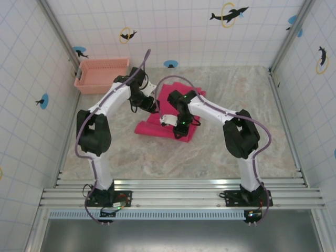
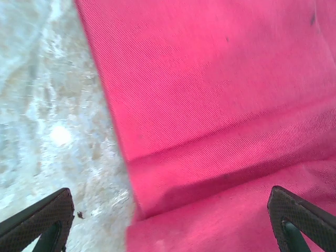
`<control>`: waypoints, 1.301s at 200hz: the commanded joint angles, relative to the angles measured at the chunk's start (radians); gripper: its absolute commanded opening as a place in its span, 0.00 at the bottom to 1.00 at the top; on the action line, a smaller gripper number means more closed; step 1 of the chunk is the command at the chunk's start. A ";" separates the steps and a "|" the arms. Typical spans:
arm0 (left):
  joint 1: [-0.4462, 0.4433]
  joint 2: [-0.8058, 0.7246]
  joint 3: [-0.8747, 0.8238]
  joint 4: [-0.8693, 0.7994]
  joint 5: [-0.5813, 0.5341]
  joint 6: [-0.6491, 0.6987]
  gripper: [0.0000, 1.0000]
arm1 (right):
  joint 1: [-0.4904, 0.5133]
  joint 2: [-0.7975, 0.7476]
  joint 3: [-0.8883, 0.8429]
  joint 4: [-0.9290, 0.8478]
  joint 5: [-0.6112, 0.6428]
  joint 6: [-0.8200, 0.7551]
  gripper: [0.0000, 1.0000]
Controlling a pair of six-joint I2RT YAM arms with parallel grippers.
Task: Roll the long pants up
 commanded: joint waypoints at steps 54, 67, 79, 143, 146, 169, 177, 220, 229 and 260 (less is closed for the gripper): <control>0.002 -0.069 -0.051 -0.056 -0.007 0.050 0.97 | -0.181 0.200 0.120 -0.312 -0.611 0.188 0.12; 0.003 -0.078 -0.059 -0.057 -0.003 0.055 0.97 | -0.209 0.205 0.124 -0.282 -0.637 0.237 0.13; 0.003 -0.083 -0.064 -0.057 -0.001 0.062 0.97 | -0.239 0.202 0.123 -0.234 -0.646 0.295 0.13; -0.037 -0.066 -0.059 -0.061 -0.006 0.080 0.97 | -0.340 0.223 0.161 -0.163 -0.590 0.426 0.15; -0.041 -0.062 -0.057 -0.062 -0.005 0.080 0.97 | -0.341 0.223 0.161 -0.164 -0.584 0.426 0.15; -0.076 -0.006 -0.022 -0.063 0.008 0.076 0.97 | -0.348 0.255 0.148 -0.160 -0.583 0.429 0.15; -0.090 0.022 -0.001 -0.066 0.008 0.072 0.97 | -0.348 0.261 0.142 -0.158 -0.587 0.425 0.15; -0.134 0.173 0.122 -0.013 0.025 0.013 0.97 | -0.359 0.278 0.124 -0.138 -0.636 0.410 0.13; -0.136 0.203 0.148 -0.014 0.023 0.007 0.97 | -0.360 0.275 0.124 -0.138 -0.636 0.408 0.13; -0.136 0.234 0.175 -0.026 0.012 0.108 0.97 | -0.366 0.253 0.107 -0.142 -0.642 0.383 0.13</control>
